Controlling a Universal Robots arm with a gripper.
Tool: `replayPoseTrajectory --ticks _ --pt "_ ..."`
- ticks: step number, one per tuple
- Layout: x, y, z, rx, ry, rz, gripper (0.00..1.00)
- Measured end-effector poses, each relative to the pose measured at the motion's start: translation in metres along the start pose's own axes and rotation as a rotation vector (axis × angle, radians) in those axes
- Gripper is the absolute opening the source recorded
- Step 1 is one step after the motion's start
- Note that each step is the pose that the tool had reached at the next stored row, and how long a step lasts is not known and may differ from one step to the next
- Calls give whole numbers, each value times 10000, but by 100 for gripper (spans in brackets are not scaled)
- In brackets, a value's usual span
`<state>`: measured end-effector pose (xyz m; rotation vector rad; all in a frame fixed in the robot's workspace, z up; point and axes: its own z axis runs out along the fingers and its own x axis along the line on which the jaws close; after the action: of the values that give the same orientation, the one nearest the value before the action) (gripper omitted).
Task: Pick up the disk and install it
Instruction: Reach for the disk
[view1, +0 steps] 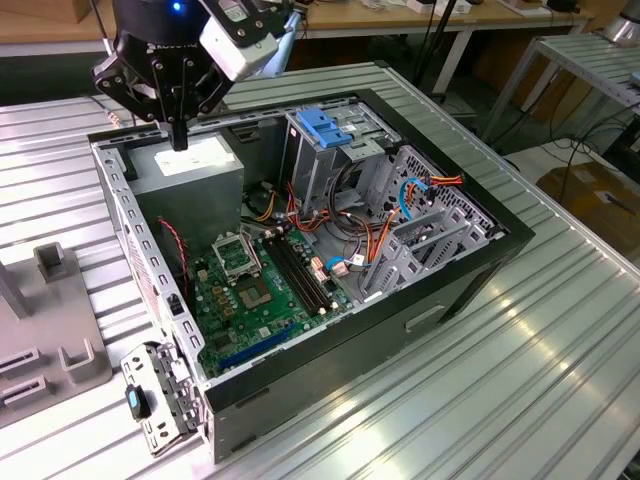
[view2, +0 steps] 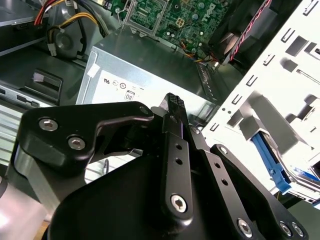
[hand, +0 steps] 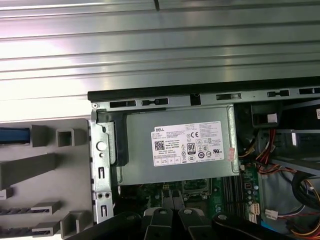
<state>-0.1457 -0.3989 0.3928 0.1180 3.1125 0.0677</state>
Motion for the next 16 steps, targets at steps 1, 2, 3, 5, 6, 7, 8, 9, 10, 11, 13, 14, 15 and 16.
replayPoseTrajectory --ticks 1,2,3,5,6,7,8,9,10,11,13,14,15,16 --pt "5 0 0 0 0 0 11" --pt "12 -1 0 0 0 0 11" --pt "16 -1 0 0 0 0 11" --pt "23 -2 -1 1 0 0 11" --pt "27 -2 0 0 0 0 11" --pt "34 -2 -1 1 0 0 11" --pt "39 -3 -1 1 0 0 11" --pt "42 -3 -1 0 0 0 11" --pt "50 -4 -1 0 0 0 11" --pt "54 -4 -2 1 0 0 11" --pt "65 -5 -1 0 0 0 11" --pt "70 -5 -2 0 0 0 11" --pt "80 -6 -2 0 0 0 11" --pt "88 -7 -2 0 0 0 11"
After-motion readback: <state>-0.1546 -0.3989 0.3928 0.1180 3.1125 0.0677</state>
